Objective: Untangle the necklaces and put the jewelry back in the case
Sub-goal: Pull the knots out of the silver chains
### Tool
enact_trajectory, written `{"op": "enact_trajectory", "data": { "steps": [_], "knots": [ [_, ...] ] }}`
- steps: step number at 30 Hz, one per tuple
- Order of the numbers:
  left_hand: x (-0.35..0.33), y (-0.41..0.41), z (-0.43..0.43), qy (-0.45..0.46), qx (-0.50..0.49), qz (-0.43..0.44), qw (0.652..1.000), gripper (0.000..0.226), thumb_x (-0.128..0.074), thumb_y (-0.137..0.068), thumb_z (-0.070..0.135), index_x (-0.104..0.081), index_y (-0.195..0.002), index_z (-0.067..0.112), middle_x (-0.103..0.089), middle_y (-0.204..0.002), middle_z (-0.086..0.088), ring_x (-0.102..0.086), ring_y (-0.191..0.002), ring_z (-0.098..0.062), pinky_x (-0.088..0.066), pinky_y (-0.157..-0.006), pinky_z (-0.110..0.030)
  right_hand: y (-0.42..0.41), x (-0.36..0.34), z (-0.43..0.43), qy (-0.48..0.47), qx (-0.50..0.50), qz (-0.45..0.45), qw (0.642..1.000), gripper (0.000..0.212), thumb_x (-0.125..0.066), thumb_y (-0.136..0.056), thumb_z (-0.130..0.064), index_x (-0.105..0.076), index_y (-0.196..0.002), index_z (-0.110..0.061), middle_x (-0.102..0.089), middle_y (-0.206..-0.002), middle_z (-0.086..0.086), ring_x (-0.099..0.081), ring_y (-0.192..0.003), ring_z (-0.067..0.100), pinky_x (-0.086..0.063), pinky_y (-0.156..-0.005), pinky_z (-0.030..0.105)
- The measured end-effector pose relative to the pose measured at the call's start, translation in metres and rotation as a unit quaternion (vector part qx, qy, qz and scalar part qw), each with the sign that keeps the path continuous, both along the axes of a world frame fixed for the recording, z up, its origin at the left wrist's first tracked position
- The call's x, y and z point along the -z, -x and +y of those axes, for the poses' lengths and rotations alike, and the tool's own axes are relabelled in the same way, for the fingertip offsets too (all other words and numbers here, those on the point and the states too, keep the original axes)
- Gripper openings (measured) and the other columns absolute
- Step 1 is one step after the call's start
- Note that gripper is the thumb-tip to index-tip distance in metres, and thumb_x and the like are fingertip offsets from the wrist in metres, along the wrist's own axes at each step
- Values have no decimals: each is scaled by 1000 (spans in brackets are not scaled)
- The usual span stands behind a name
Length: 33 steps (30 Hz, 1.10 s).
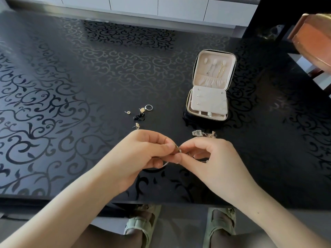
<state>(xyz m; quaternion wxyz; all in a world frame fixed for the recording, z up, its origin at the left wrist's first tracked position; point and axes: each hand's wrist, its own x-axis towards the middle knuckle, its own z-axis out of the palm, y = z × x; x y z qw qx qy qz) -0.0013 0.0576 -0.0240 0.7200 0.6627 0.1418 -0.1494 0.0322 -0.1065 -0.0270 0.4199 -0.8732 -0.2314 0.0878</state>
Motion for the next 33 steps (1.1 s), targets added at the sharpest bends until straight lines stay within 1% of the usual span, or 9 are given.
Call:
{"op": "enact_trajectory", "data": {
  "steps": [3, 6, 8, 11, 17, 23, 29, 31, 33],
  "knots": [
    [-2, 1, 1, -2, -1, 6, 1000, 14, -57, -89, 9, -68, -84, 2, -74, -90, -9, -69, -77, -15, -42, -61, -23, -1, 1, -2, 13, 5, -40, 999, 13, -66, -81, -30, -75, -89, -32, -71, -81, -22, -62, -84, -7, -48, -75, 16],
    [-3, 2, 0, -9, -1, 5, 1000, 16, -56, -90, 12, -68, -89, 1, -74, -91, -6, -67, -77, -14, -43, -62, -22, -4, 1, -4, 1, 20, -52, 998, 15, -66, -81, -26, -74, -91, -33, -71, -84, -23, -62, -88, -8, -50, -78, 15],
    [-2, 2, 0, -29, -9, -4, 1000, 15, -58, -89, 13, -69, -84, 4, -74, -87, -4, -62, -75, -13, -43, -64, -23, -6, -2, -6, -36, 26, 3, 999, 13, -67, -81, -22, -72, -87, -32, -71, -83, -21, -65, -84, -5, -50, -75, 14],
    [-2, 2, -2, -62, -17, -30, 997, 17, -59, -87, 10, -67, -72, 12, -69, -75, 0, -56, -70, -10, -42, -66, -25, -8, -8, -7, -100, 15, 96, 990, 10, -67, -82, -15, -73, -86, -22, -73, -84, -13, -67, -80, -2, -49, -72, 11],
    [-6, 3, -5, -105, 0, -97, 990, 14, -57, -90, 15, -65, -79, 14, -73, -79, 4, -62, -72, -8, -40, -64, -20, -10, -12, -7, -182, 20, 198, 963, 10, -61, -86, -8, -70, -88, -11, -74, -86, 2, -69, -86, 16, -54, -84, 27],
    [-8, 3, -9, -59, 16, -89, 994, 12, -51, -93, 16, -57, -85, 8, -72, -73, -2, -54, -58, -9, -36, -50, -16, -12, -15, -7, -235, 20, 248, 940, 12, -55, -88, -4, -67, -88, -6, -69, -70, 7, -65, -67, 15, -55, -68, 24],
    [-8, 2, -8, -42, 24, -73, 996, 12, -53, -92, 14, -58, -82, 10, -70, -68, -2, -49, -56, -13, -37, -52, -18, -11, -17, -7, -225, 21, 243, 943, 13, -56, -88, -8, -69, -87, -9, -68, -67, 5, -61, -64, 12, -49, -61, 24],
    [-9, 3, -8, -31, 28, -67, 997, 11, -56, -90, 12, -61, -80, 10, -69, -67, -3, -49, -56, -12, -38, -51, -15, -12, -18, -8, -212, 22, 230, 950, 13, -57, -88, -9, -70, -86, -12, -68, -68, 3, -60, -65, 10, -46, -61, 24],
    [-9, 2, -8, -20, 31, -66, 997, 7, -61, -87, 13, -65, -81, 11, -70, -68, -6, -49, -58, -13, -40, -56, -19, -12, -18, -9, -201, 21, 219, 955, 14, -57, -88, -10, -70, -85, -14, -68, -69, 2, -60, -67, 10, -46, -63, 24]
  ]
}}
